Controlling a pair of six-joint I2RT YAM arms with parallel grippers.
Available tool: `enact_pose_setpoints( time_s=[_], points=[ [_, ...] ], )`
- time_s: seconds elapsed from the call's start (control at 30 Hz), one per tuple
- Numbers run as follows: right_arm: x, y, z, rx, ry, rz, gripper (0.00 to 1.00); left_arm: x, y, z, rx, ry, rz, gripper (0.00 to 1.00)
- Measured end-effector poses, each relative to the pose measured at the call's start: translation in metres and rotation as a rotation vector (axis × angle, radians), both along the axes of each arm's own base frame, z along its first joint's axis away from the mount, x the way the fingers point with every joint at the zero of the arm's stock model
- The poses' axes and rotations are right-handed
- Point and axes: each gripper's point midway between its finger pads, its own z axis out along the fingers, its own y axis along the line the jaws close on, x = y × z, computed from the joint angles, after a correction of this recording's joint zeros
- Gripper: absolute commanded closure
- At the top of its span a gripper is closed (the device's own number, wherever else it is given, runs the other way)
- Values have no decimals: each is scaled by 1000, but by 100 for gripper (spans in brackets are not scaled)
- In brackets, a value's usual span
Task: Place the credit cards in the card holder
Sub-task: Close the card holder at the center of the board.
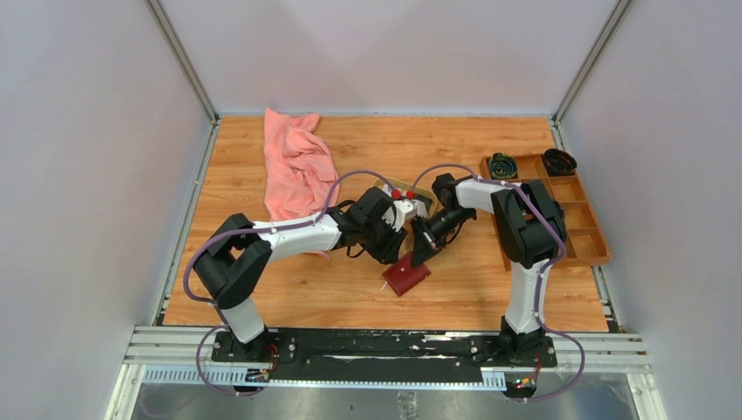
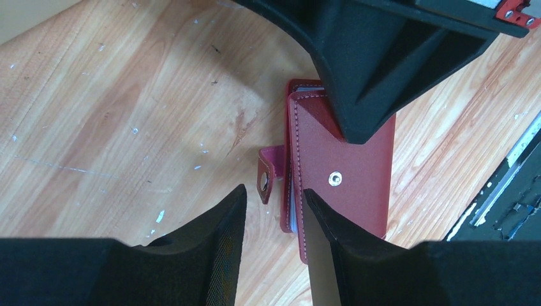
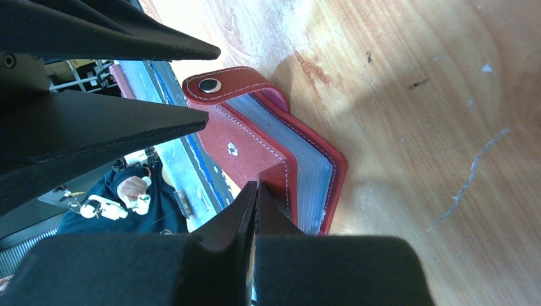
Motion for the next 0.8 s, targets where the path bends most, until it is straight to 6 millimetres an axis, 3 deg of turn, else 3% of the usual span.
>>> enact_pose_setpoints(
  time_s=[0.8],
  points=[
    [0, 0, 0, 0, 1, 0, 100, 14, -1, 4, -43, 18, 73, 71]
  ],
)
